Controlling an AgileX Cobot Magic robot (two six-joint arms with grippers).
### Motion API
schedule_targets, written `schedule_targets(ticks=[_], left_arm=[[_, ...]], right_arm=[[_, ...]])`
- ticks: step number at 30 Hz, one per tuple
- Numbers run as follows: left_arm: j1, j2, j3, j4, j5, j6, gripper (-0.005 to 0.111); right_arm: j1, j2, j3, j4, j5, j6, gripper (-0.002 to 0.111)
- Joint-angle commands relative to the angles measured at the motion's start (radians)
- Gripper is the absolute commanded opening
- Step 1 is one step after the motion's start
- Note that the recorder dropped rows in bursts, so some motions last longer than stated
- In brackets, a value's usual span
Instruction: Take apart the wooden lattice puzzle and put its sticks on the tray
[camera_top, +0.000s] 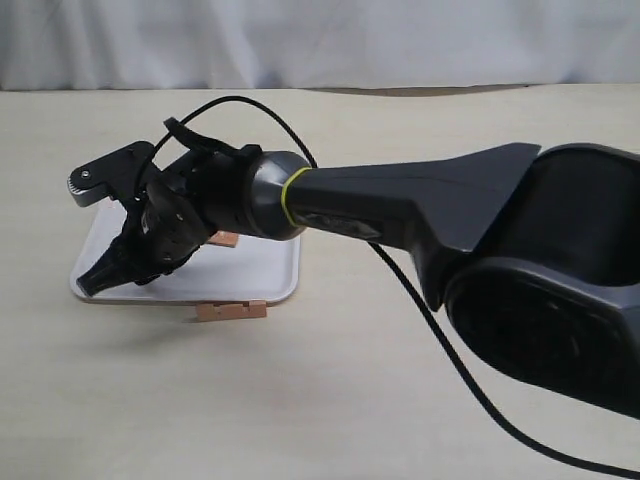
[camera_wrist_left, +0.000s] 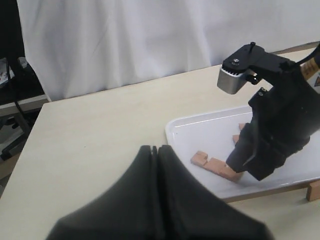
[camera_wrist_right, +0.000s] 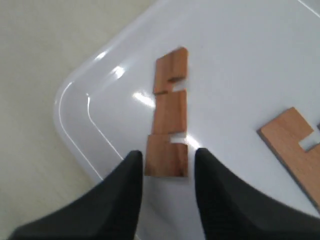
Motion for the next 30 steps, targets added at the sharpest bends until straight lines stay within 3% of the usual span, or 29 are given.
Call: schedule_targets(ticks=[1, 7, 10, 14, 27, 30], left_arm=[[0.01, -0.002, 0.003, -0.002, -0.009, 0.005, 0.0], [0.01, -0.002, 0.003, -0.002, -0.009, 0.005, 0.0], [0.01, -0.002, 0.003, -0.002, -0.009, 0.005, 0.0], [0.01, -0.002, 0.003, -0.002, -0.009, 0.005, 0.0], [0.01, -0.002, 0.003, -0.002, -0.009, 0.005, 0.0], [0.01, -0.002, 0.003, -0.002, -0.009, 0.005, 0.0]], right_arm=[[-0.001, -0.034, -0.03, 0.006, 0.031, 0.003, 0.056], [-0.001, -0.145, -0.034, 0.006, 0.2, -0.19, 0.061], [-0.001, -0.201, -0.032, 0.006, 0.449, -0.424, 0.061], [-0.001, -0.206, 0.002, 0.004, 0.604, -0.514, 0.061], [-0.001, -0.206, 0.297, -0.076, 0.268, -0.596, 0.057], [-0.001, -0.202, 0.304, -0.076, 0.24, -0.596, 0.05]])
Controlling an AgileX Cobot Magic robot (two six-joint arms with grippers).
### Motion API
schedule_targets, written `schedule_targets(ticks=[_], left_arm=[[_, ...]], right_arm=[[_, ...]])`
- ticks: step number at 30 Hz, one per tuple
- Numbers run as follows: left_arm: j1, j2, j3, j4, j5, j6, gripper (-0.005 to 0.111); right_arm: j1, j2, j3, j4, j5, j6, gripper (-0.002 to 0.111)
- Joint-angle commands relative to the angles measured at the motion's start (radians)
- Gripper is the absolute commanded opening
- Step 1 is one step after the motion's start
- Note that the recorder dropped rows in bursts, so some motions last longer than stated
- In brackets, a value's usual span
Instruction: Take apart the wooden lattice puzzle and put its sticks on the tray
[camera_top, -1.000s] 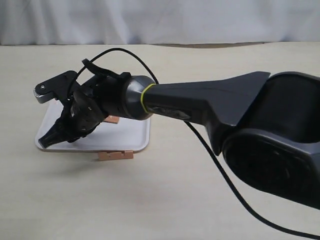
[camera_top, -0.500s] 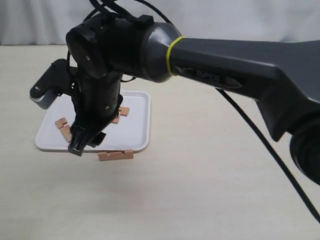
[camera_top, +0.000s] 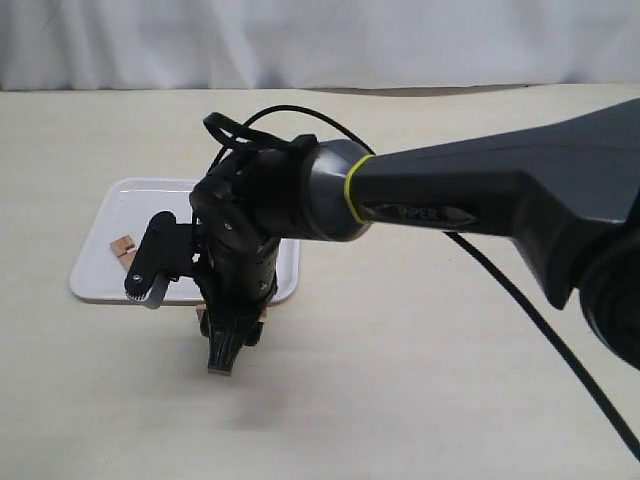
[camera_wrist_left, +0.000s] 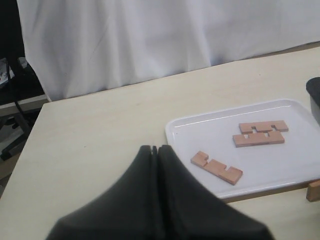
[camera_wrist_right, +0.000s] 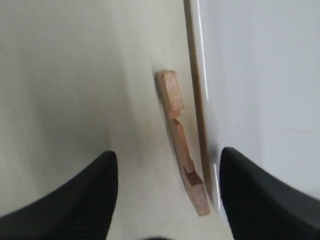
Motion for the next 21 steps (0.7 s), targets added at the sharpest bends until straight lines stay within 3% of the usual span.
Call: schedule_targets(ticks=[1, 11, 21], left_arm=[[0.01, -0.002, 0.003, -0.002, -0.009, 0.005, 0.0], [0.01, -0.002, 0.003, -0.002, -0.009, 0.005, 0.0], [0.01, -0.002, 0.003, -0.002, -0.009, 0.005, 0.0]], right_arm=[[-0.001, 0.002, 0.012, -0.015, -0.061, -0.008, 0.045], [-0.001, 0.035, 0.014, -0.019, -0.074, -0.008, 0.005], [-0.001, -0.062, 0.014, -0.011, -0.063, -0.007, 0.005]])
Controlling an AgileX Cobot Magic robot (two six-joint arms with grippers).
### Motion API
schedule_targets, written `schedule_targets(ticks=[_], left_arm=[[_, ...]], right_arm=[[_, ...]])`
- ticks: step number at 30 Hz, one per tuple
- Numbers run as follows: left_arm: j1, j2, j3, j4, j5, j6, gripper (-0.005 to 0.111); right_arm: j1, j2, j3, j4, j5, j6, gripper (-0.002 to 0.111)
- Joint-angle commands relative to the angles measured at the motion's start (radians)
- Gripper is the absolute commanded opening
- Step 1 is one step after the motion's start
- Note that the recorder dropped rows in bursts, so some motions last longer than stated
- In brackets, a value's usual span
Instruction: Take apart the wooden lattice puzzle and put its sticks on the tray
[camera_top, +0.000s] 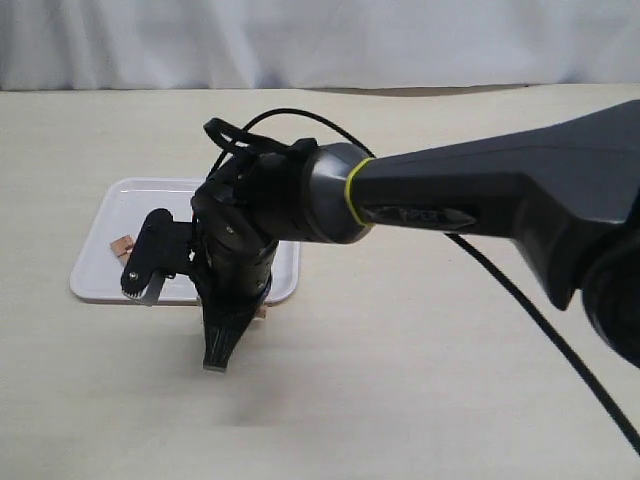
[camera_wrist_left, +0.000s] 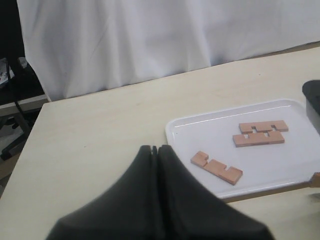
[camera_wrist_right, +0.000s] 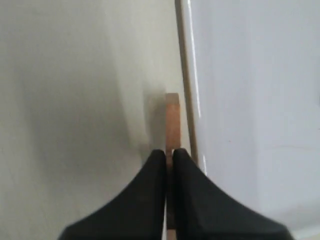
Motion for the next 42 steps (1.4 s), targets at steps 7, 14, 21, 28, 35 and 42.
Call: schedule_targets(ticks=[7, 14, 21, 28, 35, 42], left_arm=[[0.01, -0.002, 0.003, -0.002, -0.009, 0.005, 0.0], [0.01, -0.002, 0.003, -0.002, -0.009, 0.005, 0.0], [0.01, -0.002, 0.003, -0.002, -0.009, 0.005, 0.0], [0.01, -0.002, 0.003, -0.002, -0.009, 0.005, 0.0], [0.01, -0.002, 0.003, -0.002, -0.009, 0.005, 0.0], [0.01, -0.002, 0.003, -0.002, -0.009, 0.005, 0.0]], right_arm=[[-0.001, -0.139, 0.003, -0.051, -0.127, 0.042, 0.005], [-0.001, -0.066, 0.003, -0.448, -0.204, 0.389, 0.005], [-0.001, 0.065, 0.003, -0.624, -0.133, 0.586, 0.009], [0.001, 0.058, 0.003, -0.587, -0.113, 0.59, 0.047], [0.001, -0.112, 0.003, -0.519, -0.096, 0.59, 0.051], [-0.003, -0.27, 0.012, -0.307, 0.01, 0.59, 0.05]])
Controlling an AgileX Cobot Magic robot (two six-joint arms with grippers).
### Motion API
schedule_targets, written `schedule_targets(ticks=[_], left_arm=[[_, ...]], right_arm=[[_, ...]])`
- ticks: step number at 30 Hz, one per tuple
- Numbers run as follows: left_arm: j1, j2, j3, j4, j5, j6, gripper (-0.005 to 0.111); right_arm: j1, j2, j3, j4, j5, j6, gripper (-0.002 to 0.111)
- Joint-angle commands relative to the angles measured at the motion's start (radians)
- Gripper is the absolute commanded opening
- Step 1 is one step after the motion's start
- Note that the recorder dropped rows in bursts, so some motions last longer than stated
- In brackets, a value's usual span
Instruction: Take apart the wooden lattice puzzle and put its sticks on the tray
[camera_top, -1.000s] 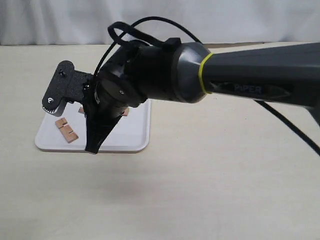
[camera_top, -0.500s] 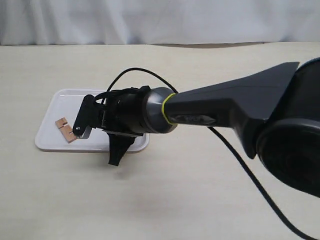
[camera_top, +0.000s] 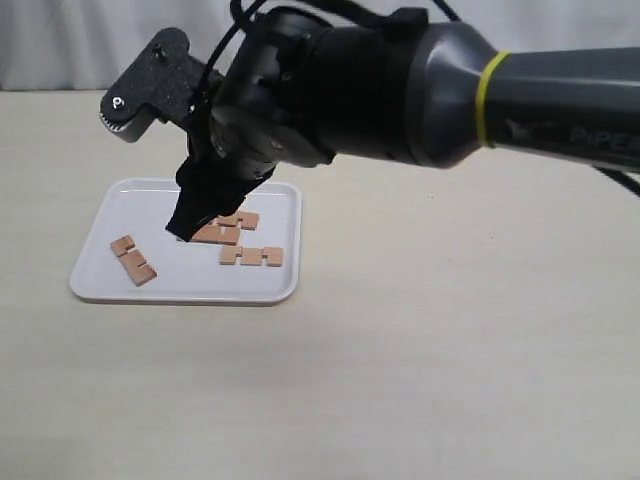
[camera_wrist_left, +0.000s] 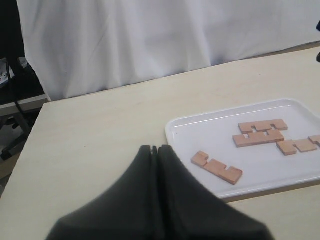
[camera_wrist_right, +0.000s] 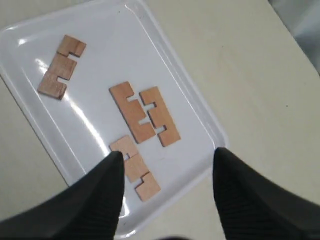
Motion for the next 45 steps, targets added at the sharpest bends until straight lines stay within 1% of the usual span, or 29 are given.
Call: schedule_targets(ticks=[1, 2, 3, 4, 6, 9, 13, 17, 21, 27, 29, 33, 34, 36, 41, 45], left_arm=[[0.01, -0.002, 0.003, -0.002, -0.009, 0.005, 0.0], [0.01, -0.002, 0.003, -0.002, -0.009, 0.005, 0.0], [0.01, -0.002, 0.003, -0.002, -0.009, 0.005, 0.0], [0.01, -0.002, 0.003, -0.002, -0.009, 0.005, 0.0], [0.01, -0.002, 0.003, -0.002, -0.009, 0.005, 0.0], [0.01, -0.002, 0.003, -0.002, -0.009, 0.005, 0.0], [0.01, -0.002, 0.003, -0.002, -0.009, 0.005, 0.0], [0.01, -0.002, 0.003, -0.002, -0.009, 0.005, 0.0], [0.01, -0.002, 0.003, -0.002, -0.009, 0.005, 0.0], [0.01, -0.002, 0.003, -0.002, -0.009, 0.005, 0.0], [0.01, -0.002, 0.003, -0.002, -0.009, 0.005, 0.0], [0.01, -0.002, 0.003, -0.002, -0.009, 0.005, 0.0], [0.01, -0.002, 0.003, -0.002, -0.009, 0.005, 0.0], [0.01, -0.002, 0.003, -0.002, -0.009, 0.005, 0.0], [0.01, -0.002, 0.003, -0.002, -0.009, 0.005, 0.0], [0.01, -0.002, 0.003, -0.002, -0.009, 0.005, 0.0]], right_arm=[[-0.005, -0.014, 0.04, 0.123, 0.073, 0.004, 0.04], [-0.005, -0.012, 0.063, 0.145, 0.058, 0.004, 0.03], [-0.005, -0.012, 0.108, 0.177, 0.026, 0.004, 0.01], [-0.005, -0.012, 0.135, 0.208, 0.007, 0.004, 0.005], [-0.028, -0.012, 0.159, 0.288, 0.002, 0.001, 0.004], [-0.096, -0.051, 0.159, 0.36, 0.067, -0.012, 0.004], [-0.222, -0.15, 0.159, 0.457, 0.136, -0.05, 0.004], [-0.348, -0.281, 0.196, 0.488, 0.167, -0.047, 0.004], [-0.492, -0.438, 0.297, 0.488, 0.134, -0.031, 0.004], [-0.758, -0.693, 0.473, 0.488, 0.06, -0.026, 0.004], [-0.853, -0.787, 0.54, 0.486, 0.014, -0.026, 0.004], [-0.99, -0.968, 0.68, 0.486, -0.11, -0.024, 0.004], [-1.004, -1.018, 0.723, 0.486, -0.151, -0.022, 0.004], [-0.999, -1.118, 0.805, 0.489, -0.231, -0.015, 0.004], [-0.921, -1.332, 1.038, 0.476, -0.456, -0.021, 0.004], [-0.863, -1.497, 1.151, 0.47, -0.559, 0.006, 0.004]])
